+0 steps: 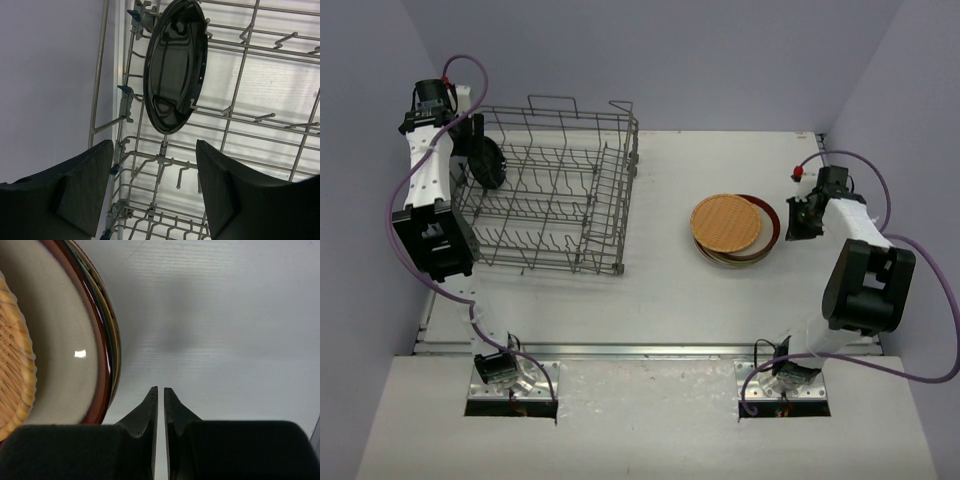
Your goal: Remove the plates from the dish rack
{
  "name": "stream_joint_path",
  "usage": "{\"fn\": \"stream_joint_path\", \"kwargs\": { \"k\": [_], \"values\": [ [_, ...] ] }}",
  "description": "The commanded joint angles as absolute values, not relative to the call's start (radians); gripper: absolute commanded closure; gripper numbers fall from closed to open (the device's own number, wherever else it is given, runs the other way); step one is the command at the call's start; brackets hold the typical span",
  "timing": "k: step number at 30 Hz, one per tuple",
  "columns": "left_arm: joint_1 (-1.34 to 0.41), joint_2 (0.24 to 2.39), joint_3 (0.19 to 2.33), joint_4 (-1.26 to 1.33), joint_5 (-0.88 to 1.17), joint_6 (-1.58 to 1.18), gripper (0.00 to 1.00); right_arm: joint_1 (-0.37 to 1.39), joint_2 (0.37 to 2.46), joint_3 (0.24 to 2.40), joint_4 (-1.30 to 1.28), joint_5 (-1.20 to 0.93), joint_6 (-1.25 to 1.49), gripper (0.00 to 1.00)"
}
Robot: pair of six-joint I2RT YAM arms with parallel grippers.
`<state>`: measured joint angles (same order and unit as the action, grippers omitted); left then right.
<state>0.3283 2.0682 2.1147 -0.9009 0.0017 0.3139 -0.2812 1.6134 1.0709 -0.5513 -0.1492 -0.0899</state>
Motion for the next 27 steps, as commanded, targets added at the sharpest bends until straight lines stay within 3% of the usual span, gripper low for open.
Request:
{"fn": "stream_joint_path", "kwargs": {
  "k": [1,11,19,23,26,27],
  "values": [
    [0.327,1.999,2.118,-0.859,0.005,0.311,0.35,-0.223,1.662,1.053,-0.504,-0.112,-0.096,0.91],
    [0.328,1.996,2.103,-0.861,0.005,0.317,0.35,-0.120,1.741,1.068,-0.491,-0.137,-0.059,0.92],
    [0.334,2.008,2.099,-0.854,0.006,0.308,0.35,-0.120,1.671,1.059,-0.485,-0.054,-0.104,0.90],
    [0.347,2.057,2.148,-0.866,0.005,0.310,0.38,-0.122,1.584,1.085,-0.504,-0.034,-0.108,0.70],
    [0.357,2.079,2.173,-0.863,0.017,0.317,0.40,-0.122,1.528,1.126,-0.548,-0.038,-0.087,0.40],
    [0.358,2.086,2.177,-0.861,0.022,0.319,0.40,-0.123,1.512,1.134,-0.554,-0.039,-0.083,0.34]
  ]
}}
